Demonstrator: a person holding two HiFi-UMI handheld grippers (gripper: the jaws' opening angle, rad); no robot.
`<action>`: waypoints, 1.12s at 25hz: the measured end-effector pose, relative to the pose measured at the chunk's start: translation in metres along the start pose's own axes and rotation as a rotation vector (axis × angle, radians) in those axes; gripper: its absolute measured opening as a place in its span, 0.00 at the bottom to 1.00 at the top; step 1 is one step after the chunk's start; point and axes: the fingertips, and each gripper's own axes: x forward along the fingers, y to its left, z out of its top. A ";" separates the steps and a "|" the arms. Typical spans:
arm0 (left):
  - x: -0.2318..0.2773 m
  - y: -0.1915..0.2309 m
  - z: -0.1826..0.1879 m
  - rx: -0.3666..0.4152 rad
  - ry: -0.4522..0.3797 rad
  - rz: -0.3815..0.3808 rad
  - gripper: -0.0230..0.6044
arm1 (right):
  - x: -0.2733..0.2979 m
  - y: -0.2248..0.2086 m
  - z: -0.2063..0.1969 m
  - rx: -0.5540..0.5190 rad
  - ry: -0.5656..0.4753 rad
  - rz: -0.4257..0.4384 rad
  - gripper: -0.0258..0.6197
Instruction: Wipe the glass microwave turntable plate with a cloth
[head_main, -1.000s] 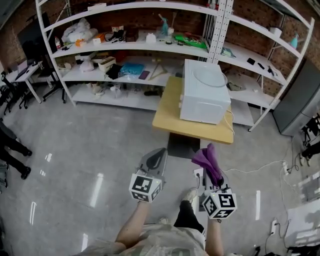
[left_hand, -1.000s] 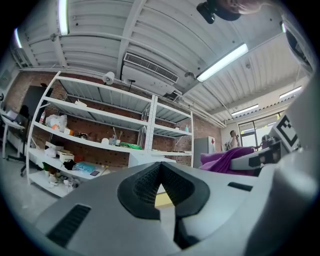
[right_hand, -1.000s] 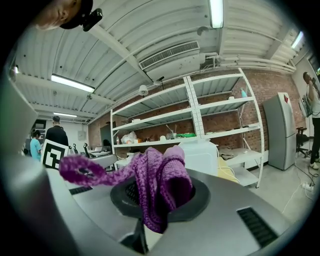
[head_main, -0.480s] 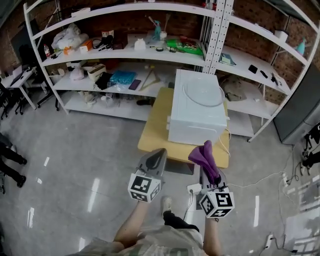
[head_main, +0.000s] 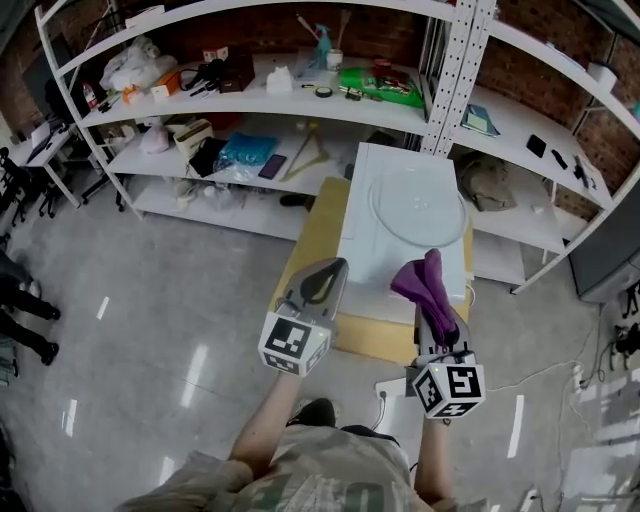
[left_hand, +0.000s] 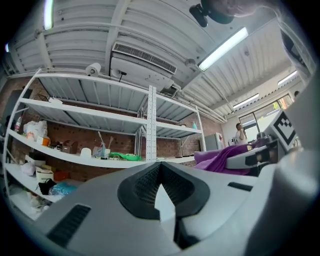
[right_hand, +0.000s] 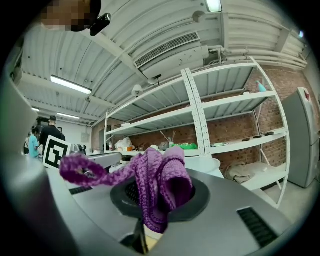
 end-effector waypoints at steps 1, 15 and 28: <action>0.009 0.005 0.001 0.002 -0.002 -0.003 0.03 | 0.008 -0.004 0.002 0.001 0.002 0.000 0.12; 0.133 0.062 -0.018 0.054 0.014 -0.300 0.03 | 0.158 -0.053 0.020 -0.048 0.067 -0.035 0.12; 0.182 0.098 -0.046 0.003 0.085 -0.195 0.03 | 0.203 -0.081 -0.014 -0.070 0.343 -0.003 0.12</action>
